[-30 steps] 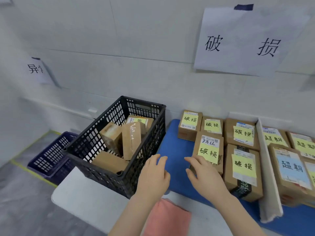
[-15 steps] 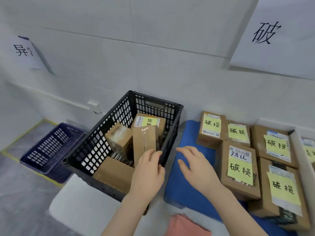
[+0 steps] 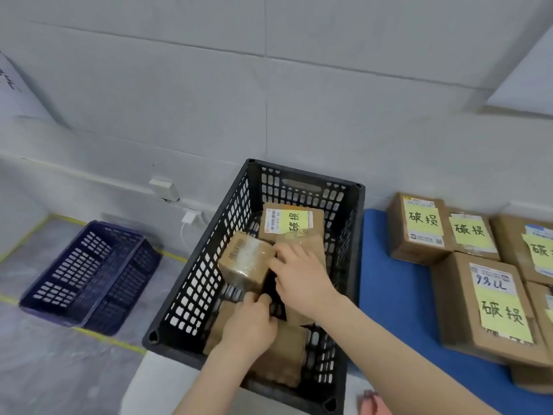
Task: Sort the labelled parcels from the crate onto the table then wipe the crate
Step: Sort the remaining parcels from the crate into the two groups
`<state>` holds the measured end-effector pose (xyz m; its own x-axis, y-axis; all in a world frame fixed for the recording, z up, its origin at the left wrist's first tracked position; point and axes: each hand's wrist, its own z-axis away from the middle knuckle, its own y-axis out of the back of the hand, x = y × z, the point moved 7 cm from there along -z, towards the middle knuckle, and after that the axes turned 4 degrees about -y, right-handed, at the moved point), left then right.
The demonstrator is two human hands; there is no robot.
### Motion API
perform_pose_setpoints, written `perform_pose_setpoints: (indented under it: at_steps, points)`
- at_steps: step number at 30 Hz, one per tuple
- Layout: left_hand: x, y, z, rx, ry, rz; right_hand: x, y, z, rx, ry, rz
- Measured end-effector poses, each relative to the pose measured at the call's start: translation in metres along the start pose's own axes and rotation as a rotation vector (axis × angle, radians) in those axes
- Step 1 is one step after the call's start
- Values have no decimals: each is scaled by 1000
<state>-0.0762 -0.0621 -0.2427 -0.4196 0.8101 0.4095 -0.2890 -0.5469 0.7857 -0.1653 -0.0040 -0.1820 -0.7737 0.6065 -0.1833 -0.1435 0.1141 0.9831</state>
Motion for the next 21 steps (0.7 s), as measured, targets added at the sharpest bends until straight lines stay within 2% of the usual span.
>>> perform_pose_setpoints:
  at_steps: [2, 4, 7, 9, 11, 13, 17, 21]
  points:
    - [-8, -3, -1, -52, 16, -23, -5, -15, -6, -78, -18, 123]
    - [-10, 1, -5, -41, 10, -3, -3, -15, -8, -35, -44, 133]
    - [-2, 25, -12, 109, -23, 107, 13, 0, -11, 152, -114, 37]
    - [4, 47, -18, 240, -31, 165, 35, 15, -17, 229, -252, -3]
    - [10, 67, -24, 346, -32, 189, 63, 15, -23, 130, -427, -120]
    - [14, 78, -32, 408, -49, 248, 77, 7, -21, -2, -488, -284]
    - [21, 79, -51, 365, -133, 466, 63, 19, 7, 63, -340, -269]
    - [20, 61, -60, 269, -137, 825, 56, 30, 35, 146, -371, -366]
